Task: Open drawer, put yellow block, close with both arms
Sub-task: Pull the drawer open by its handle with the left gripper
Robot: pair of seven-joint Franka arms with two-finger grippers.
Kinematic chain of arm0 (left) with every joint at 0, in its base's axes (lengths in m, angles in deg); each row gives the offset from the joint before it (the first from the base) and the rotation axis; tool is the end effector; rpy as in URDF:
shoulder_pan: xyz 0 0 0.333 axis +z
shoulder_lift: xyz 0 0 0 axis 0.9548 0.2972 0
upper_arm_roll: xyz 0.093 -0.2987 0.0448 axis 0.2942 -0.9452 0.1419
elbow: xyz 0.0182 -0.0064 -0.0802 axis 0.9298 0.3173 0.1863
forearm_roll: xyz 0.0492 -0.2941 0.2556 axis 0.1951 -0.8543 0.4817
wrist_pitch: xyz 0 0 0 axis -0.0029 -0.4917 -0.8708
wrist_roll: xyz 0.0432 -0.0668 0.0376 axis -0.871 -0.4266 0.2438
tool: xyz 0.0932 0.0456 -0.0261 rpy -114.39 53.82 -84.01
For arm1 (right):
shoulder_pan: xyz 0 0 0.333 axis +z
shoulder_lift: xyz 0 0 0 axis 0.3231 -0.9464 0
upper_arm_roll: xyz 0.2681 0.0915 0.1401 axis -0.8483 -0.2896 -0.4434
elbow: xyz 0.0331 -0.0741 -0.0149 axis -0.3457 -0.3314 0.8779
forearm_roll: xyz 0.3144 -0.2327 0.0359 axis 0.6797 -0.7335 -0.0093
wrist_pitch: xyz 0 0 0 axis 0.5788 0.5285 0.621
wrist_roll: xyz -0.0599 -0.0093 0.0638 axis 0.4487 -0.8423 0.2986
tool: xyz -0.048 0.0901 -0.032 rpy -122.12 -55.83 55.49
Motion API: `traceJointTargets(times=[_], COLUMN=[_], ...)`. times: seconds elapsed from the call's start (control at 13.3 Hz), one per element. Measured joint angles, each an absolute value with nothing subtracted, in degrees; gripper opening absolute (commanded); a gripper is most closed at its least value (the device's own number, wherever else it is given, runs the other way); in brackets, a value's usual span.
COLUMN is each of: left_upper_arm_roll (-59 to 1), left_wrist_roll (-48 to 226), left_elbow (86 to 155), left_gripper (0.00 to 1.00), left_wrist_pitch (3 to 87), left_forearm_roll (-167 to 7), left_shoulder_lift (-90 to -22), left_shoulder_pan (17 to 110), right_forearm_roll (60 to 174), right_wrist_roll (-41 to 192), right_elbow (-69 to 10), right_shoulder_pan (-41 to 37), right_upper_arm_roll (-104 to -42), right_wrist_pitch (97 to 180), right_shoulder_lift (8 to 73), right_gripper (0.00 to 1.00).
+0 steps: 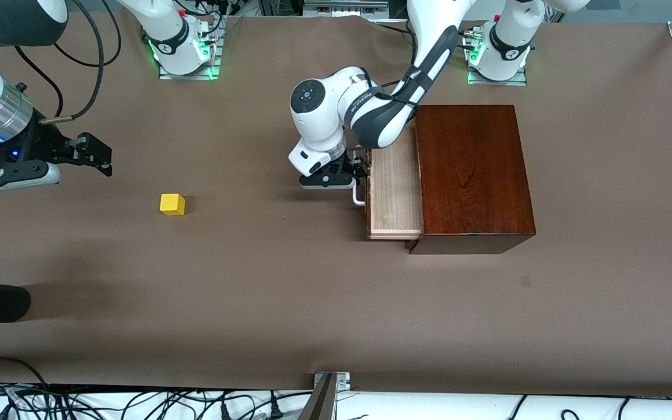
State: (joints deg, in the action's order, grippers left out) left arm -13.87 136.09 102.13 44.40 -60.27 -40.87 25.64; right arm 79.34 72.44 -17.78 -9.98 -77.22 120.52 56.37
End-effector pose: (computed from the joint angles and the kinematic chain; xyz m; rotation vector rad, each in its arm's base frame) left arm 0.4731 -0.5376 0.2694 -2.9802 0.0308 -0.0640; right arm 0.5998 0.0807 0.5901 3.1140 0.2667 0.0956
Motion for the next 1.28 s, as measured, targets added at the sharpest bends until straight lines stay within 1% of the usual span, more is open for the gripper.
traceJointTargets(times=[0.6,0.98,1.28], left_upper_arm_roll=[-13.7,-15.1,-15.6], left_wrist_roll=[136.4,137.6,138.6], left_elbow=[101.0,99.2,98.5], left_gripper=[1.00,1.00,1.00], left_wrist_pitch=[43.5,38.9,34.0], left_forearm_roll=[-60.2,-58.9,-55.8], left_shoulder_lift=[-40.3,-40.4,-40.9], left_shoulder_pan=[25.2,24.9,22.6], right_forearm_roll=[79.3,79.3,79.3], right_wrist_roll=[72.4,72.4,72.4], right_elbow=[-17.8,-17.8,-17.8], right_shoulder_pan=[-10.4,-10.4,-10.4], right_upper_arm_roll=[-77.1,-77.1,-77.1], right_wrist_pitch=[120.6,120.6,120.6], right_shoulder_lift=[56.0,55.8,55.5], right_gripper=[1.00,1.00,1.00])
